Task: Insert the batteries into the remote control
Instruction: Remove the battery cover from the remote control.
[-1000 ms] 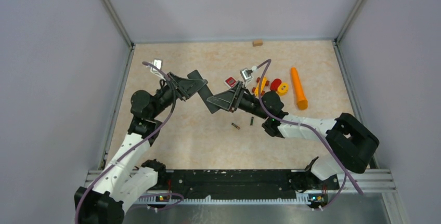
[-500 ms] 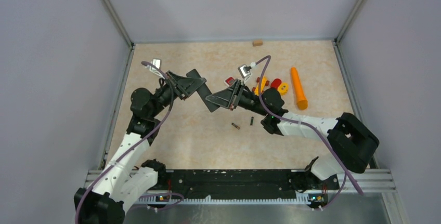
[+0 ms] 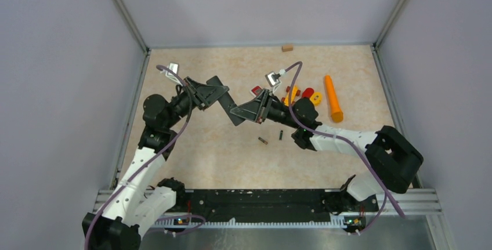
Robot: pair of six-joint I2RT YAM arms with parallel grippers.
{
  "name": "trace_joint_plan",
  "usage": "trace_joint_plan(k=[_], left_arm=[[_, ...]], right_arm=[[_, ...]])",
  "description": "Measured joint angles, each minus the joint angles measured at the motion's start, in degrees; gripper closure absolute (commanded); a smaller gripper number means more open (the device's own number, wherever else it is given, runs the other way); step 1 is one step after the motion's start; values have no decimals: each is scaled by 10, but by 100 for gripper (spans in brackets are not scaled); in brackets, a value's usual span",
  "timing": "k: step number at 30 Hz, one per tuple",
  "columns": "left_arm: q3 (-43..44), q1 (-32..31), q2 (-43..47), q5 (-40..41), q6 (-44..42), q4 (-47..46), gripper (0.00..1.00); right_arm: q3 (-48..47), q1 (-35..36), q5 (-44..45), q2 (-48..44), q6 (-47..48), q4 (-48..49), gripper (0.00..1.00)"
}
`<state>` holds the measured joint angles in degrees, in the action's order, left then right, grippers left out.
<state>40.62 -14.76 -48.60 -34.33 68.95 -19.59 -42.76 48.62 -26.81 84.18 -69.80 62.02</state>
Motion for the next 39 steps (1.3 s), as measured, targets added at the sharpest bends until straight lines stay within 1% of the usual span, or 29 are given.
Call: trace_joint_plan(k=[6,11,16,18,22,25,29,36,39], left_arm=[[-12,14,0,38,-6,-5,100],[-15,18,0,59,-29,10,100],[-15,18,0,63,-33,19,100],[-15,18,-3,61,-33,24,100],[-15,19,-10,61,-31,30,100],[-15,19,-17,59,-30,30,100],[-15,19,-24,57,-31,30,100],[-15,19,-25,58,-40,30,100],[-15,19,-25,63,-44,30,100]], right_arm=[[-16,-1,27,11,-24,-58,67],[-27,-4,37,22,-43,-95,66],[-27,-4,38,22,-53,-103,63],[-27,-4,38,23,-54,-108,58],[-27,-4,38,27,-60,-122,43],[-27,-7,38,30,-64,-135,36],[-27,-11,38,30,-66,-148,30],[-9,-13,35,30,-79,-132,28],[-7,-13,33,30,-89,-129,33]])
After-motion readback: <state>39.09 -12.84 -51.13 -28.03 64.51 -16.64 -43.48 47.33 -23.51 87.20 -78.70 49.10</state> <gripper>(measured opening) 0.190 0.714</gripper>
